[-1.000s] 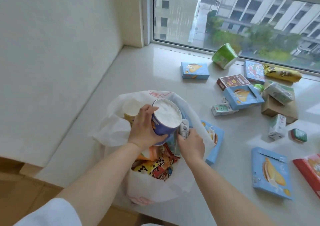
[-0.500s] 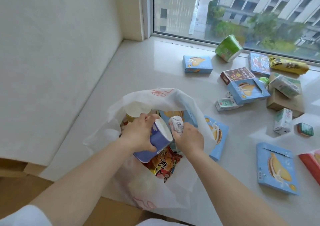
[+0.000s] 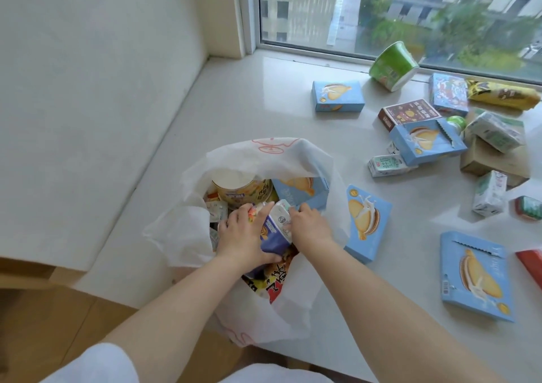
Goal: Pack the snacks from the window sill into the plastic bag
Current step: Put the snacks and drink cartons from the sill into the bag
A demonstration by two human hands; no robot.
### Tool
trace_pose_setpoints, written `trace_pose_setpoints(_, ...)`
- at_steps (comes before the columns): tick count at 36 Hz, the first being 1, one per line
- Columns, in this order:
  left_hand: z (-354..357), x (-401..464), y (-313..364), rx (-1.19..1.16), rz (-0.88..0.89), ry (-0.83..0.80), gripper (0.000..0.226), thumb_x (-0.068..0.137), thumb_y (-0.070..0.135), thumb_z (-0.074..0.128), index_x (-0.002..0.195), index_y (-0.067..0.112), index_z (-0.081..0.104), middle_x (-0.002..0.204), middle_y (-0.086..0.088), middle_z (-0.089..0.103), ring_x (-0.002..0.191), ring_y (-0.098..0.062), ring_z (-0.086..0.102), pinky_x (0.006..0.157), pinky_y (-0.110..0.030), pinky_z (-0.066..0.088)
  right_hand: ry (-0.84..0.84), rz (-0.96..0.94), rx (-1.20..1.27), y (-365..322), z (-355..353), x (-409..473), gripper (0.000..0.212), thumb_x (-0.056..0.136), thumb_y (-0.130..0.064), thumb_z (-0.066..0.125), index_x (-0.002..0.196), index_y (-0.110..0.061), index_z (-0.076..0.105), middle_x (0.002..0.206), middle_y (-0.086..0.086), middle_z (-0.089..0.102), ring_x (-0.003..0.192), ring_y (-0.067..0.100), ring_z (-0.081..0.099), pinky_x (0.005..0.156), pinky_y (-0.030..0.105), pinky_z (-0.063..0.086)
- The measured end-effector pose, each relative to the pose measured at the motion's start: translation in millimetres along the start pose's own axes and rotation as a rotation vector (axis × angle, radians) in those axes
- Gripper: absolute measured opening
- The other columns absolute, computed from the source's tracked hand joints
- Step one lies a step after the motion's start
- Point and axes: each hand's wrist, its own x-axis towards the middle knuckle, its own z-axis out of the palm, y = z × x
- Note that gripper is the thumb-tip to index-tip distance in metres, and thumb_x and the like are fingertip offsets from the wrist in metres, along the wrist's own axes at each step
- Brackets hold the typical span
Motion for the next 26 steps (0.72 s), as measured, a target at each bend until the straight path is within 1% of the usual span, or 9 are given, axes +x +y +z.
trace_pose_setpoints(2, -3, 0, 1, -0.023, 0.009, -0.013, 0.096, 0.07, 0.082, 0.044, 0.144, 0.044, -0.004, 0.152, -0.006, 0.015, 0.139, -0.029, 0.02, 0.111, -0.051, 0.024, 0.027, -0.026, 0.004, 3, -5, -4, 0.035, 0.094, -0.013, 0.046, 0.128, -0.008, 0.047, 0.126, 0.012, 0.047, 0.116, 0.029, 0.046, 0.091, 0.035, 0.043)
trace_pose_setpoints(4, -6, -1, 5, -0.026, 0.027, -0.001, 0.084, 0.08, 0.078, 0.031, 0.147, 0.039, 0.001, 0.153, -0.005, 0.017, 0.14, -0.027, 0.018, 0.112, -0.05, 0.023, 0.107, -0.055, 0.039, 7, -11, -11, 0.032, 0.093, -0.013, 0.046, 0.125, -0.01, 0.051, 0.122, 0.009, 0.05, 0.114, 0.026, 0.046, 0.087, 0.033, 0.043)
trace_pose_setpoints(6, -12, 0, 14, -0.062, 0.042, 0.063, 0.075, 0.088, 0.068, 0.031, 0.149, 0.03, 0.01, 0.151, -0.004, 0.024, 0.139, -0.024, 0.022, 0.112, -0.044, 0.027, 0.261, -0.077, 0.101, 14, -15, -21, 0.033, 0.092, -0.009, 0.045, 0.124, -0.011, 0.054, 0.118, 0.007, 0.054, 0.111, 0.026, 0.047, 0.083, 0.032, 0.044)
trace_pose_setpoints(9, -26, 4, 36, -0.112, 0.103, 0.184, 0.062, 0.095, 0.051, 0.037, 0.147, 0.02, 0.023, 0.146, -0.002, 0.033, 0.135, -0.02, 0.028, 0.11, -0.035, 0.029, 0.478, -0.091, 0.175, 32, -23, -31, 0.039, 0.079, 0.004, 0.047, 0.113, -0.005, 0.064, 0.104, 0.013, 0.063, 0.098, 0.035, 0.055, 0.075, 0.04, 0.045)
trace_pose_setpoints(12, -36, 12, 66, -0.047, 0.226, 0.23, 0.058, 0.096, 0.045, 0.041, 0.144, 0.016, 0.029, 0.144, -0.001, 0.037, 0.134, -0.019, 0.029, 0.112, -0.032, 0.025, 0.554, -0.006, 0.201, 58, -31, -38, 0.042, 0.065, -0.001, 0.04, 0.092, -0.006, 0.071, 0.081, 0.012, 0.066, 0.075, 0.036, 0.061, 0.058, 0.036, 0.048)
trace_pose_setpoints(13, -38, 14, 77, -0.034, 0.258, 0.241, 0.057, 0.095, 0.044, 0.043, 0.143, 0.016, 0.031, 0.143, -0.001, 0.038, 0.134, -0.019, 0.03, 0.112, -0.031, 0.023, 0.564, 0.006, 0.199, 68, -33, -41, 0.042, 0.063, -0.001, 0.041, 0.092, -0.007, 0.071, 0.081, 0.012, 0.066, 0.074, 0.036, 0.061, 0.057, 0.036, 0.048)
trace_pose_setpoints(17, -41, 22, 125, -0.013, 0.333, 0.248, 0.055, 0.095, 0.041, 0.044, 0.143, 0.015, 0.034, 0.143, -0.002, 0.04, 0.133, -0.021, 0.032, 0.109, -0.031, 0.023, 0.447, 0.102, 0.181, 110, -33, -51, 0.041, 0.086, -0.005, 0.043, 0.125, -0.012, 0.056, 0.119, 0.011, 0.057, 0.112, 0.033, 0.047, 0.083, 0.039, 0.038)
trace_pose_setpoints(22, -33, 34, 193, -0.017, 0.344, 0.209, 0.056, 0.094, 0.04, 0.048, 0.143, 0.017, 0.035, 0.144, -0.001, 0.039, 0.134, -0.022, 0.031, 0.107, -0.032, 0.025, 0.364, 0.203, 0.142, 179, -34, -67, 0.039, 0.096, -0.023, 0.04, 0.134, -0.019, 0.044, 0.13, 0.005, 0.048, 0.121, 0.026, 0.039, 0.093, 0.034, 0.034)
trace_pose_setpoints(26, -23, 39, 253, -0.026, 0.295, 0.164, 0.056, 0.094, 0.04, 0.046, 0.144, 0.021, 0.031, 0.146, 0.001, 0.034, 0.135, -0.021, 0.027, 0.106, -0.034, 0.028, 0.336, 0.241, 0.161, 244, -43, -83, 0.04, 0.096, -0.025, 0.04, 0.135, -0.019, 0.041, 0.132, 0.005, 0.045, 0.123, 0.025, 0.037, 0.097, 0.033, 0.033)
